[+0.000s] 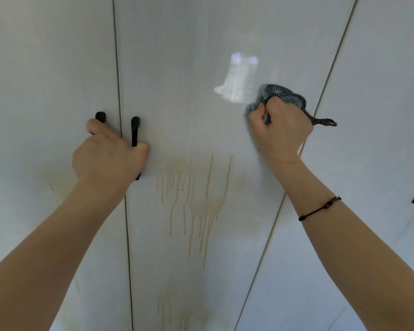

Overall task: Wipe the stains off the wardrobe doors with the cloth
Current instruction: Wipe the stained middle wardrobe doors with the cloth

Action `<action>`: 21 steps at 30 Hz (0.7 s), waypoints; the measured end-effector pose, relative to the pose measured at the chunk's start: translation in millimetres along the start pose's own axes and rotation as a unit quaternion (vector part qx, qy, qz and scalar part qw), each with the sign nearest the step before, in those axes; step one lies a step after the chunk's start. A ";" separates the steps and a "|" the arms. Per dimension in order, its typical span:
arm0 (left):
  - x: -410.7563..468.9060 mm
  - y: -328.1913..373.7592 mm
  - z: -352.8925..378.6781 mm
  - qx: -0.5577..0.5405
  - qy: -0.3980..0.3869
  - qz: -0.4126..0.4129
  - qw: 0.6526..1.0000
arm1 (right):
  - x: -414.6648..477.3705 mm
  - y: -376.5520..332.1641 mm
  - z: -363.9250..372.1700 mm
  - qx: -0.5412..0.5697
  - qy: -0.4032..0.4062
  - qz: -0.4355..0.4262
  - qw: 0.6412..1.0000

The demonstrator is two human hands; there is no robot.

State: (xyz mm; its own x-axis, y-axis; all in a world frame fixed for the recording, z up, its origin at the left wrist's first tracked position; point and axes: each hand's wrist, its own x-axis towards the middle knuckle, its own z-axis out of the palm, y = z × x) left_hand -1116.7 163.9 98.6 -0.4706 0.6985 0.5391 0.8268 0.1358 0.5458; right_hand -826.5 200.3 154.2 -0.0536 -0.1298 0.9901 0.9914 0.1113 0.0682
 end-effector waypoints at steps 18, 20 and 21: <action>3.6 -12.7 0.9 -0.008 -0.004 0.034 0.999 | -185.9 16.1 -37.7 0.044 -0.140 -0.182 0.972; 6.0 -14.6 2.1 -0.003 -0.005 0.036 0.999 | -130.6 8.3 -23.4 0.010 -0.067 -0.083 0.994; 6.3 -16.1 2.3 0.001 -0.009 0.041 0.999 | -104.9 -1.1 -16.0 -0.002 -0.037 -0.023 0.999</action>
State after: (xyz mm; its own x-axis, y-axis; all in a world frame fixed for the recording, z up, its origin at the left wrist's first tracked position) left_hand -1132.3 167.8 91.7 -0.3963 0.7197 0.5701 0.8630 0.0801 0.4988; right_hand -820.1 198.0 48.3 -0.1069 -0.0620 0.9923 0.9883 0.1026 0.1129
